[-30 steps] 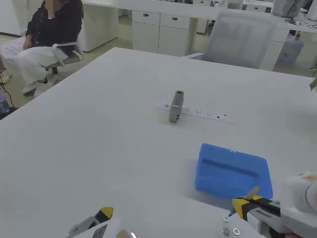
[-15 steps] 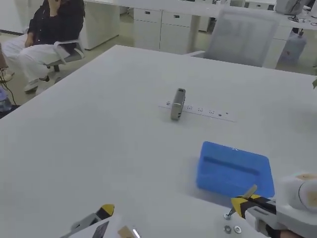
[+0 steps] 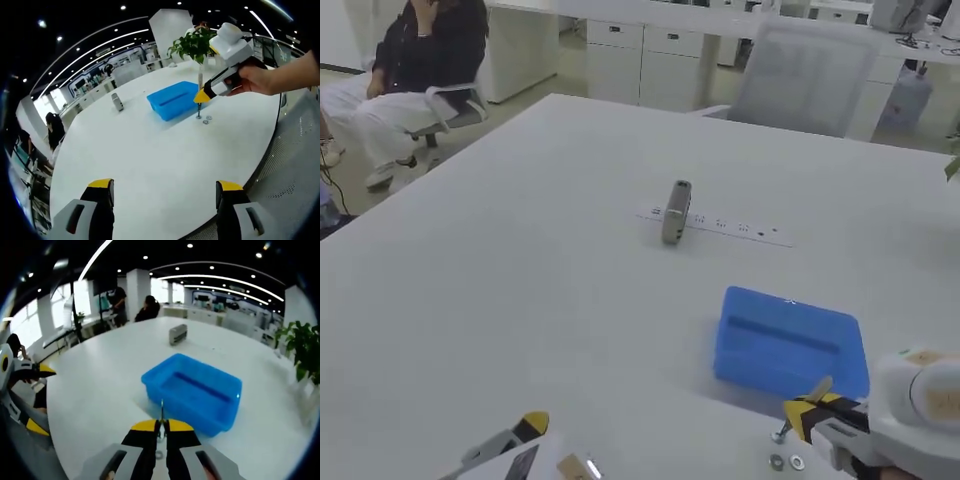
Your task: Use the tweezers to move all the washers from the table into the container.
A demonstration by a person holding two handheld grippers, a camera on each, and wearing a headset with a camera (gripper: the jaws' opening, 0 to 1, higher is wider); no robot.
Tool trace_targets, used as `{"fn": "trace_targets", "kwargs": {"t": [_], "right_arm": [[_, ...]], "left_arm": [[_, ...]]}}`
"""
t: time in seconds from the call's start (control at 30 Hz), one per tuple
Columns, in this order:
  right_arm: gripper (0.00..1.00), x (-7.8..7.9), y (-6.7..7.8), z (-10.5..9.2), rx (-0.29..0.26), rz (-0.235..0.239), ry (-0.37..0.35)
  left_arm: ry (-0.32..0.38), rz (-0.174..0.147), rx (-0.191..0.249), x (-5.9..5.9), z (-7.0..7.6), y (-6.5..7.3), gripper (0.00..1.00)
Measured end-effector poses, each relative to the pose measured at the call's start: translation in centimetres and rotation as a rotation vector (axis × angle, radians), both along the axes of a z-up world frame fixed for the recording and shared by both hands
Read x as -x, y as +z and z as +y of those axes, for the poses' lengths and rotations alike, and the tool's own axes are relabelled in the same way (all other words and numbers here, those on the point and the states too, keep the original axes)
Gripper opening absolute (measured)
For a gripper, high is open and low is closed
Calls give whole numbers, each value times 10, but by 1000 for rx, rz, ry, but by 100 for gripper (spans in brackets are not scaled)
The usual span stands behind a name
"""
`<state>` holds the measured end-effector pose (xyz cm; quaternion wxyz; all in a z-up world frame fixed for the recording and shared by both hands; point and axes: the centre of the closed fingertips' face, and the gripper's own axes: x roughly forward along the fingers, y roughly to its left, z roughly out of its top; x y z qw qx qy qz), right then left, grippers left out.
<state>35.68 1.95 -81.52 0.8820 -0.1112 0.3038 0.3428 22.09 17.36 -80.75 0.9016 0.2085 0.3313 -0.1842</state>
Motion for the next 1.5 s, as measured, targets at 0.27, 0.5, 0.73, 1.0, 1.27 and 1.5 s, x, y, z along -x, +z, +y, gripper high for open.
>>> {"fn": "trace_targets", "kwargs": {"t": [0.27,0.5,0.73,1.0,1.27,1.5], "right_arm": [[2,1,22,1,-28,-16,7],[2,-6,47,3,-55,-56,17],[2,-32,75,2,-117,-108,-26],[2,-55,79,6,-96,-147,-56],[2,-77,55,1,-68,-119,-99],[2,-82,27,-3,-41,-71,-125]], "left_arm": [[-3,4,-5,0,0,-1,85],[0,4,-4,0,0,-1,85],[-5,10,-10,1,0,-3,85],[-10,3,-8,0,-1,-2,85],[-14,9,-14,1,-1,-3,86],[-20,14,-24,1,-1,-4,86]]}}
